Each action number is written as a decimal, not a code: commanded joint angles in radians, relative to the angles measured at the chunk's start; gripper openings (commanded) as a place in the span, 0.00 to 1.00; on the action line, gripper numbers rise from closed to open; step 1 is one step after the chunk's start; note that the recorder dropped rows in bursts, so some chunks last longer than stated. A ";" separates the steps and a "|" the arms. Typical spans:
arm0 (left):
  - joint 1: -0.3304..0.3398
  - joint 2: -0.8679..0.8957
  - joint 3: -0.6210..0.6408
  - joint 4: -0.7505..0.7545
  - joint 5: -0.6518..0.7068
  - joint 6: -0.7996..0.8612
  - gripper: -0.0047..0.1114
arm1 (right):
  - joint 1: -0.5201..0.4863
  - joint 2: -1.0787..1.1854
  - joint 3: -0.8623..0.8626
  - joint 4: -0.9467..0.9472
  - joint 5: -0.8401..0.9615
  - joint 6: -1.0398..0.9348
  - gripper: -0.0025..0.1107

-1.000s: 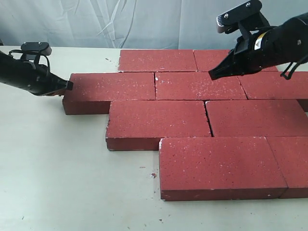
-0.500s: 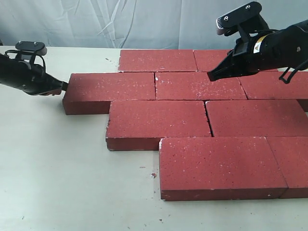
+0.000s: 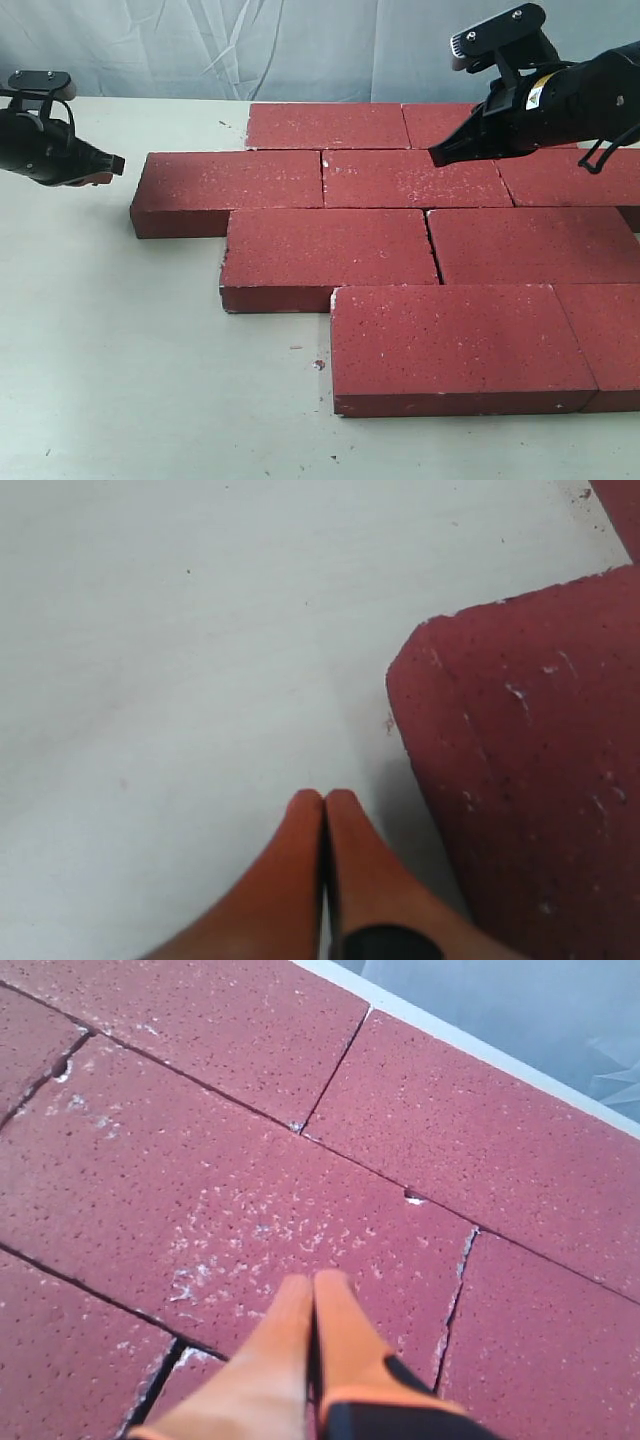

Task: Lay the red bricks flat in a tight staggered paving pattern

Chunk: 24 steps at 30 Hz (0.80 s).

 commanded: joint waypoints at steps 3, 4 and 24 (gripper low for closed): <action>0.003 -0.008 -0.003 0.001 0.019 -0.003 0.04 | -0.006 -0.011 0.003 0.048 -0.014 0.003 0.01; 0.003 -0.008 -0.003 0.001 0.028 -0.005 0.04 | -0.006 -0.011 0.003 0.051 -0.015 0.003 0.01; -0.127 -0.195 -0.043 -0.105 0.132 -0.135 0.04 | -0.007 -0.008 -0.280 0.060 0.334 -0.045 0.01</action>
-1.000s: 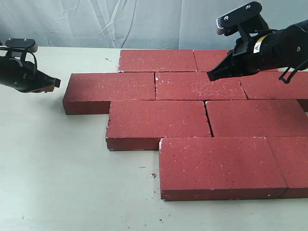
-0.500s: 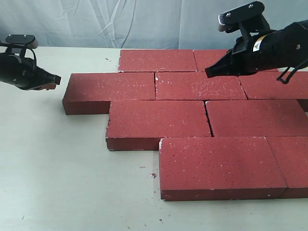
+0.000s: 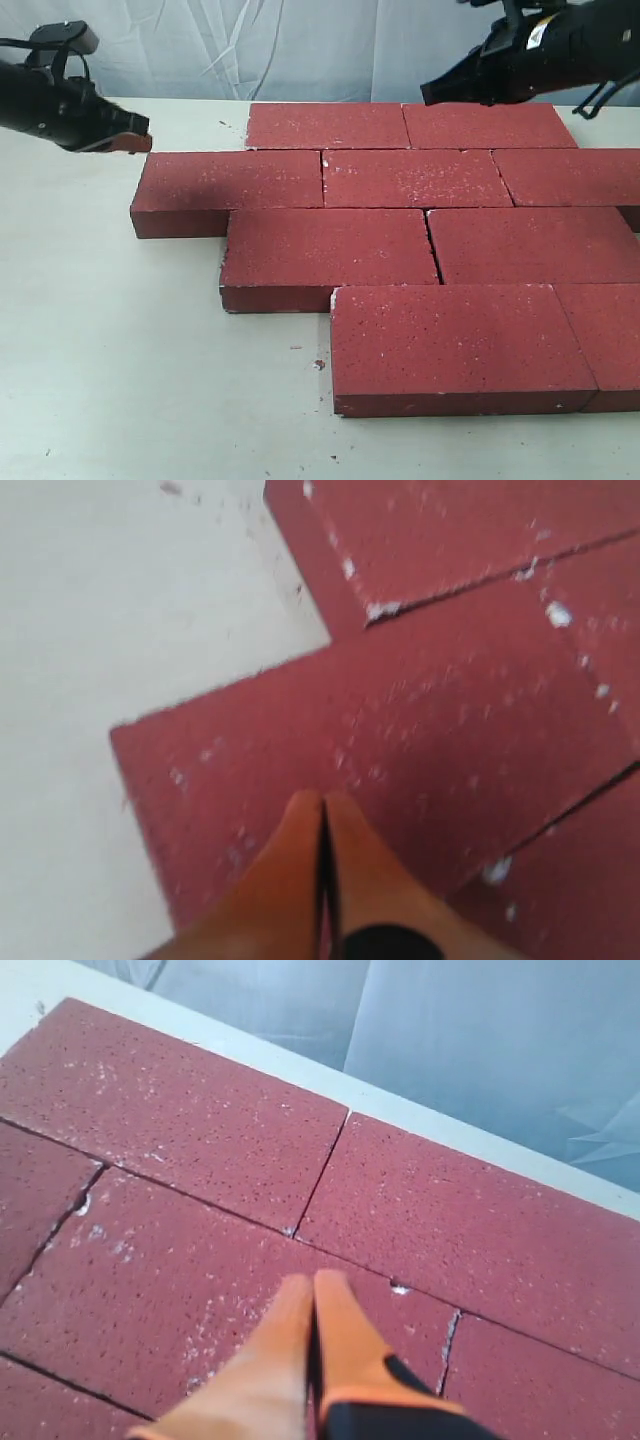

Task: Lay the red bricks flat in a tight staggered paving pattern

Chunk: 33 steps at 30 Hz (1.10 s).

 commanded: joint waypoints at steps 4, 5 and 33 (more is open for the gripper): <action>-0.040 -0.045 -0.081 0.056 0.047 -0.054 0.04 | -0.007 -0.008 -0.193 -0.186 0.540 -0.045 0.01; -0.040 -0.059 -0.086 0.179 0.049 -0.145 0.04 | -0.007 -0.012 -0.195 -0.210 0.576 -0.045 0.01; -0.040 -0.878 0.402 0.983 -0.389 -0.901 0.04 | -0.391 -0.772 0.420 -0.006 0.143 -0.003 0.01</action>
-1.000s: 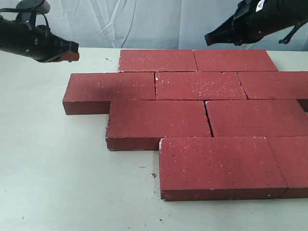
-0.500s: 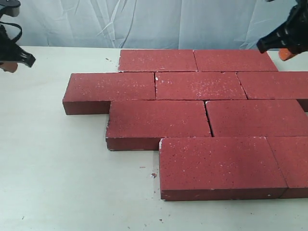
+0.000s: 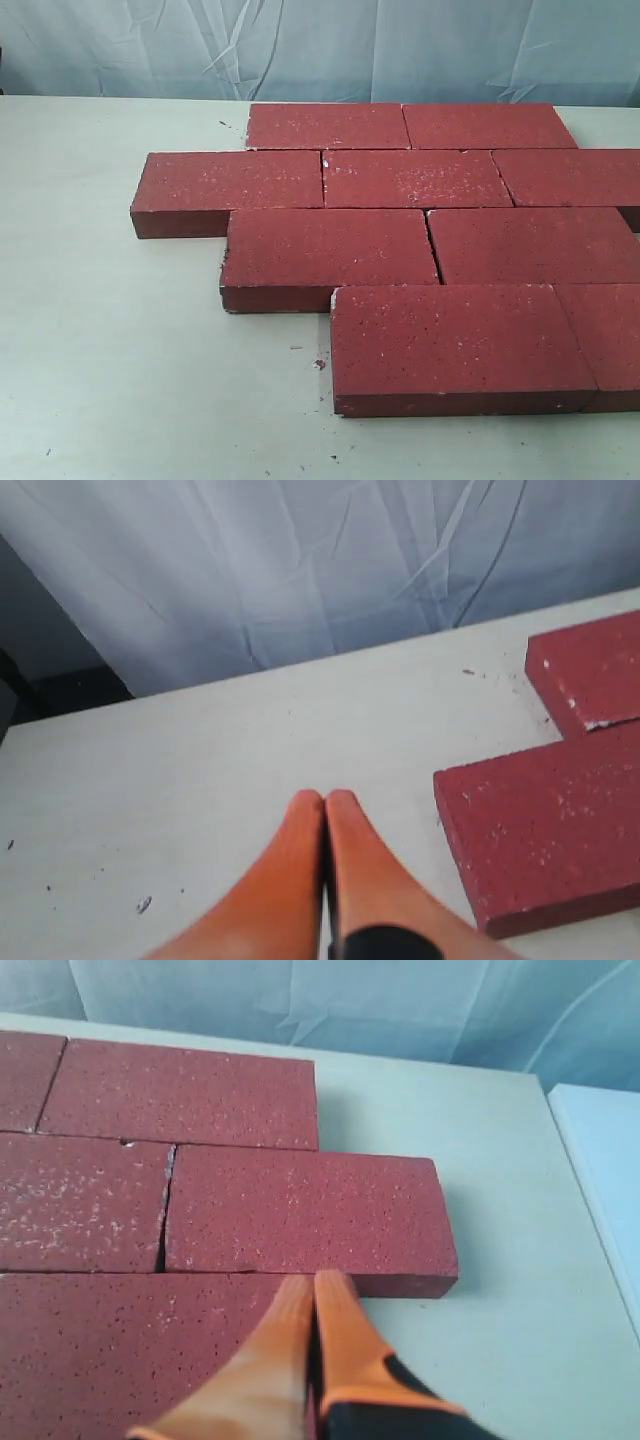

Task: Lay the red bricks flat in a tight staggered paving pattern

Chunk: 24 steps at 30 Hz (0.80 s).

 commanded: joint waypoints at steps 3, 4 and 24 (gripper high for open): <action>-0.003 -0.249 0.177 -0.054 -0.159 -0.007 0.04 | -0.006 -0.272 0.190 0.003 -0.156 0.003 0.01; -0.003 -0.295 0.218 -0.054 -0.191 -0.007 0.04 | -0.006 -0.317 0.218 0.003 -0.177 0.003 0.01; -0.005 -0.671 0.432 -0.063 -0.247 -0.007 0.04 | -0.006 -0.563 0.373 0.003 -0.299 0.003 0.01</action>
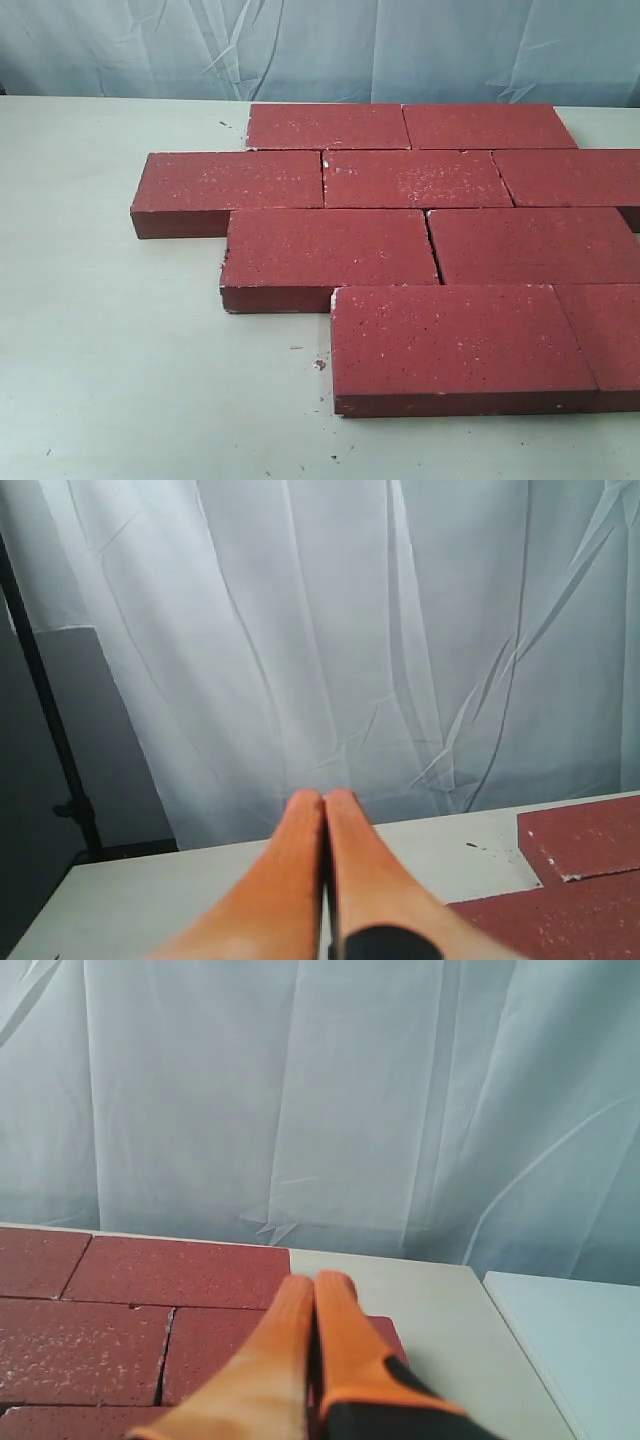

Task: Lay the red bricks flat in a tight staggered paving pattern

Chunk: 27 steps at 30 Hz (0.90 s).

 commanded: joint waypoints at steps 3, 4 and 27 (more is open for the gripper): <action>-0.005 -0.052 0.005 -0.001 0.019 -0.005 0.04 | -0.006 -0.006 0.003 0.000 0.004 0.001 0.01; -0.005 -0.052 0.005 -0.001 0.019 -0.005 0.04 | -0.006 -0.006 0.003 0.000 0.004 0.001 0.01; -0.005 -0.052 0.007 -0.029 0.016 -0.005 0.04 | -0.006 -0.006 0.003 0.000 0.002 0.001 0.01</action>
